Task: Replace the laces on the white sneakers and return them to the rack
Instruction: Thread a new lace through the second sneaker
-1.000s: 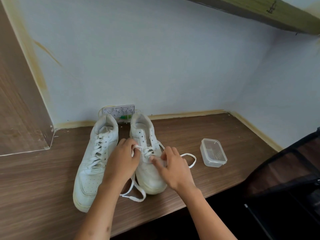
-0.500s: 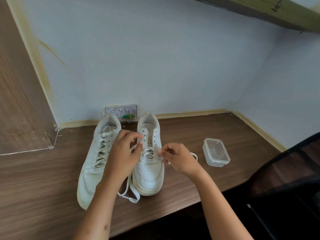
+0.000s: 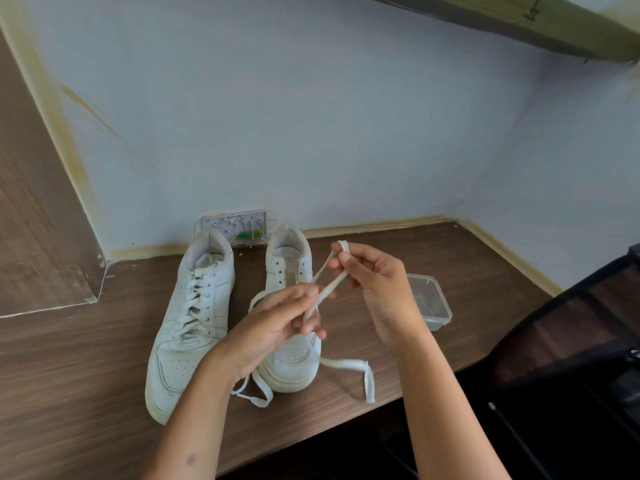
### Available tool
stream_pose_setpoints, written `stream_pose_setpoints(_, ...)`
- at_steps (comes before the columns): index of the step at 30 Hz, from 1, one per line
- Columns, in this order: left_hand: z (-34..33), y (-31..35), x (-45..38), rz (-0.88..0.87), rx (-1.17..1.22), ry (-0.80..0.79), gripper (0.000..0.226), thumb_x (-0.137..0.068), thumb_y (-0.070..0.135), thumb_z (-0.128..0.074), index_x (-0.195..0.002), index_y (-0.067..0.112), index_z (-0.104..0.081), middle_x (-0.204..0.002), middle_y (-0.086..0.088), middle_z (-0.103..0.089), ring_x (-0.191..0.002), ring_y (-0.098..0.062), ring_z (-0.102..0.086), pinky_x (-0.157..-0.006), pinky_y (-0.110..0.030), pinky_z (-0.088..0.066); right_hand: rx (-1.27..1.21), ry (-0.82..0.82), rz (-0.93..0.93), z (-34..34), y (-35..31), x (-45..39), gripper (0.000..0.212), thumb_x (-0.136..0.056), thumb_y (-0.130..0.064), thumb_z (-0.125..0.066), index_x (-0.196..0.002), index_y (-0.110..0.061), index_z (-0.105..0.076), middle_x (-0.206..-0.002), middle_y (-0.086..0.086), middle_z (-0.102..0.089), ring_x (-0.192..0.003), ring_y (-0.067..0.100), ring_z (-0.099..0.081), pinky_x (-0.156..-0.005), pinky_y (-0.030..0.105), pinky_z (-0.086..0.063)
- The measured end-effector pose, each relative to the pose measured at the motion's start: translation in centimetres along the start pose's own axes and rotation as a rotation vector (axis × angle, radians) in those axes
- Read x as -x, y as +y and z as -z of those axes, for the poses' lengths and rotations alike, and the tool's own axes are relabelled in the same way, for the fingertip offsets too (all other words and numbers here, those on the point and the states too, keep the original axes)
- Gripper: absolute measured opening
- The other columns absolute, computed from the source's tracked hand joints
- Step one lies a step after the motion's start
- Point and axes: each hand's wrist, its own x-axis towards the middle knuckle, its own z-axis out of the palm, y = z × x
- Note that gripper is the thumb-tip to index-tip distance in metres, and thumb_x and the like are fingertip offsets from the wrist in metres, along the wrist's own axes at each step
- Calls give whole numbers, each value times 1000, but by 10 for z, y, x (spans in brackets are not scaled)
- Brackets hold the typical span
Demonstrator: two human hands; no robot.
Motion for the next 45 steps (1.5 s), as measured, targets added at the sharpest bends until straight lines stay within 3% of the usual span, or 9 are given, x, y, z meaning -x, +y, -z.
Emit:
stream_pose_setpoints(7,17,7,6,-166,-276,388,28,-95,42,-51,-86,26,-72,-62,6,-49,-69,-14,-53,-88,-32,-46,362,459,-179,20,22,-7,18,-94,-19,-63,-112,-15,-64,-94,-5,-65,-81,9,-61,-68,18,-46)
stream_pose_setpoints(10,15,4,5,-226,-503,417,26,-96,45,-49,-84,33,-70,-66,0,-59,-63,-9,-52,-69,-21,-45,624,220,63,13,18,-4,44,-90,-26,-69,-129,-30,-48,-111,-16,-54,-83,6,-61,-69,18,-51)
stream_pose_setpoints(13,10,2,4,-249,-556,393,24,-95,43,-52,-90,31,-72,-81,3,-70,-69,0,-58,-68,-18,-45,549,-251,57,-2,15,-1,32,-94,-27,-63,-126,-24,-59,-108,-11,-66,-85,6,-65,-73,19,-54)
stream_pose_setpoints(16,10,1,4,-253,-564,395,24,-94,46,-55,-89,31,-73,-81,5,-72,-73,-13,-64,-66,-31,-50,548,-363,58,-12,21,1,20,-95,-25,-62,-113,-20,-71,-89,-2,-73,-77,9,-64,-78,29,-54)
stream_pose_setpoints(25,31,4,11,-263,-571,517,21,-94,33,-52,-83,24,-68,-60,7,-59,-55,-3,-52,-58,-9,-40,591,259,48,12,21,-3,22,-98,-14,-56,-81,-14,-70,-62,-6,-61,-39,1,-40,-41,12,-29)
stream_pose_setpoints(32,47,0,13,-298,-603,573,19,-98,23,-47,-95,26,-66,-76,1,-62,-72,-8,-61,-72,-11,-44,689,576,5,28,28,-11,18,-100,-17,-51,-99,-12,-68,-84,0,-66,-62,8,-53,-55,17,-42)
stream_pose_setpoints(36,46,-2,13,-344,-750,582,28,-98,12,-50,-108,33,-66,-79,11,-64,-78,-6,-63,-76,-5,-42,898,388,62,15,33,-9,36,-93,-8,-59,-127,-19,-59,-124,-2,-47,-99,20,-57,-90,37,-51)
stream_pose_setpoints(41,34,-5,7,-389,-805,547,35,-88,11,-66,-119,26,-64,-82,18,-71,-72,-2,-67,-75,-7,-47,717,-208,96,-21,26,0,38,-92,-13,-66,-128,-25,-61,-126,-8,-58,-89,1,-63,-76,14,-53)
stream_pose_setpoints(45,27,-6,4,-398,-731,558,40,-86,10,-68,-123,23,-64,-82,13,-74,-81,-1,-69,-80,-11,-49,648,-306,131,-38,34,3,25,-89,-11,-69,-113,-17,-71,-98,-2,-74,-85,7,-67,-77,19,-54)
